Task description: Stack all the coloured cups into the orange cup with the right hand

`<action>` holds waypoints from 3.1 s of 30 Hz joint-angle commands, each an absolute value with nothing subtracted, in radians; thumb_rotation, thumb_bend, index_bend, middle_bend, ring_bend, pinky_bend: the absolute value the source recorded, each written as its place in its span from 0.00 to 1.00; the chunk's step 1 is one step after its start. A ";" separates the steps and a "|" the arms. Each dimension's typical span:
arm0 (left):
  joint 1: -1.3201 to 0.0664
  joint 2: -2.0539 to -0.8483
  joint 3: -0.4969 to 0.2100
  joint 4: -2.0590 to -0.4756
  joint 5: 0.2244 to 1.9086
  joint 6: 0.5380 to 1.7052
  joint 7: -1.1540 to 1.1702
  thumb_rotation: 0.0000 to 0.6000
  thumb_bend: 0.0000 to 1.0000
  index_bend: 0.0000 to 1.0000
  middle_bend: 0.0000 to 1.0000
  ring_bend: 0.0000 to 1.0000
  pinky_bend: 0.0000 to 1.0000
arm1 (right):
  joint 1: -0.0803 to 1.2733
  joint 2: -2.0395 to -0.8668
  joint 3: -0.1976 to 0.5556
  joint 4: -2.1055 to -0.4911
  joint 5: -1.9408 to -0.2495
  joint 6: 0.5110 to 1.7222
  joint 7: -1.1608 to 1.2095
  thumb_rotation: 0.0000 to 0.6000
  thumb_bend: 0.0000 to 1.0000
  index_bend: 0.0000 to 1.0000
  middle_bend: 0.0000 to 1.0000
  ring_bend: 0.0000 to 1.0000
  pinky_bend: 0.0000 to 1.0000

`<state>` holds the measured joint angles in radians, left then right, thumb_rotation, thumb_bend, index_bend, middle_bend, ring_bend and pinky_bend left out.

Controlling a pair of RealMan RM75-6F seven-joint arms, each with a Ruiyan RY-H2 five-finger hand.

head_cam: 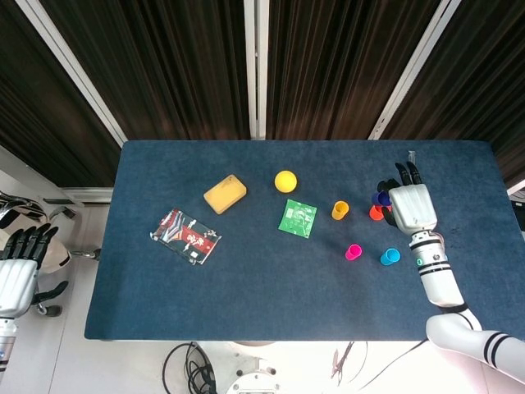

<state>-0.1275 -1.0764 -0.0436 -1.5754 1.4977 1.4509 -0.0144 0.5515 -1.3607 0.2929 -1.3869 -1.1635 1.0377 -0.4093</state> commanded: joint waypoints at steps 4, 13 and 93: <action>-0.128 -1.079 -0.046 -1.566 1.500 1.454 -0.034 1.00 0.16 0.08 0.05 0.00 0.00 | 0.604 -1.384 0.299 -1.328 -1.056 0.937 -0.419 1.00 0.32 0.50 0.46 0.08 0.00; -0.134 -1.089 -0.051 -1.553 1.500 1.451 -0.047 1.00 0.16 0.08 0.05 0.00 0.00 | 0.645 -1.399 0.289 -1.291 -0.960 0.907 -0.472 1.00 0.32 0.50 0.46 0.08 0.00; -0.122 -1.077 -0.023 -1.570 1.532 1.461 -0.055 1.00 0.16 0.07 0.06 0.00 0.00 | 0.850 -1.595 0.162 -1.196 -0.773 0.866 -0.640 1.00 0.33 0.31 0.39 0.01 0.00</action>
<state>-0.1216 -1.0771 -0.0233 -1.5703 1.5320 1.4610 -0.0553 0.8495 -1.5949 0.1625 -1.1959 -0.7725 0.8653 -0.6397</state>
